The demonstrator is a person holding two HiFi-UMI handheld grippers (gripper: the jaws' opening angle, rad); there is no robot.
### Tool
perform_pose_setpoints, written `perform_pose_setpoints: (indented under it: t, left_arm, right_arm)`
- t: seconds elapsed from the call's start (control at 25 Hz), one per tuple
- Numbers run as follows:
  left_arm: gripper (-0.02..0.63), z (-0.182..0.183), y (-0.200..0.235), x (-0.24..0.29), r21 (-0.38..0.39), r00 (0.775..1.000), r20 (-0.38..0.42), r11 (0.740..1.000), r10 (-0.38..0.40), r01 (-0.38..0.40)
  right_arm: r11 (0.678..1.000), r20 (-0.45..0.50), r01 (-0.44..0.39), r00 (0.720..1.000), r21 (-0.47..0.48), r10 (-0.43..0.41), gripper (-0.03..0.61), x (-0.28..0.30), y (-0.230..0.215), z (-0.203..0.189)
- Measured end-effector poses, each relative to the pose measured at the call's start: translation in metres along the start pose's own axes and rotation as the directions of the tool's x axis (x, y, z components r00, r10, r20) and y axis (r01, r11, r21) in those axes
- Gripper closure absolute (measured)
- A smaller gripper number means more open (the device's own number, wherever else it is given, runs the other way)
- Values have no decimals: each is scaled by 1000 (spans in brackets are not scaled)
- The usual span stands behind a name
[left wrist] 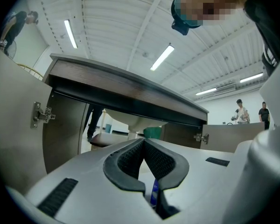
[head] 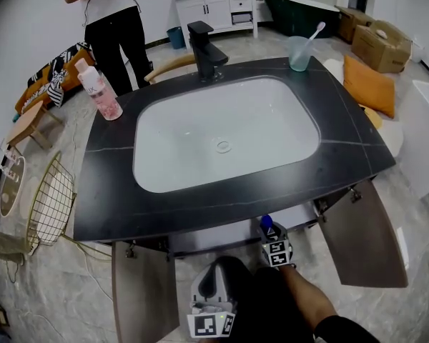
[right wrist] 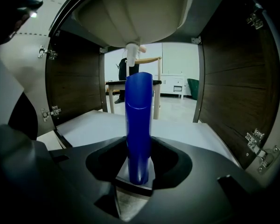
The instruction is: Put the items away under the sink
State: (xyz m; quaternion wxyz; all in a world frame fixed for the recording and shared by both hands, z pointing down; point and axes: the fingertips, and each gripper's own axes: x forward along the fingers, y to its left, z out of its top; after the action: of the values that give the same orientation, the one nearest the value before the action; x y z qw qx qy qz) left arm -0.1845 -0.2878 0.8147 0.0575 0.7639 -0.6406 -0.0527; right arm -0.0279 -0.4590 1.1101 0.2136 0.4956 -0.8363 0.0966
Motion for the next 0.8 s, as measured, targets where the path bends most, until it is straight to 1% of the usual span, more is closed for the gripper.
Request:
perform_pose_setpoints:
  t: [0.36,0.56,0.68,0.8]
  left_arm:
    - [600,-5,1,0,-11,1000,-12,1000,6,-6]
    - [600,-8,6,-1,-20,1000,-14,1000,10,-10]
    - [600,-9,5,-1,-26,1000,-15,1000,3,-3]
    - [600,-8,4,-3,-29,1000,-13,1000,0,0]
  right_arm:
    - [1000,23,4,1000,-25,-3,419,8,-1,4]
    - [1000,28,17,999,-19,-17,419,5,1,1]
    - [1000,24,18,1000,-9,-18,417,4,1,-1]
    - [1000,10,14,1000,-19,-14,411,4,1,-1]
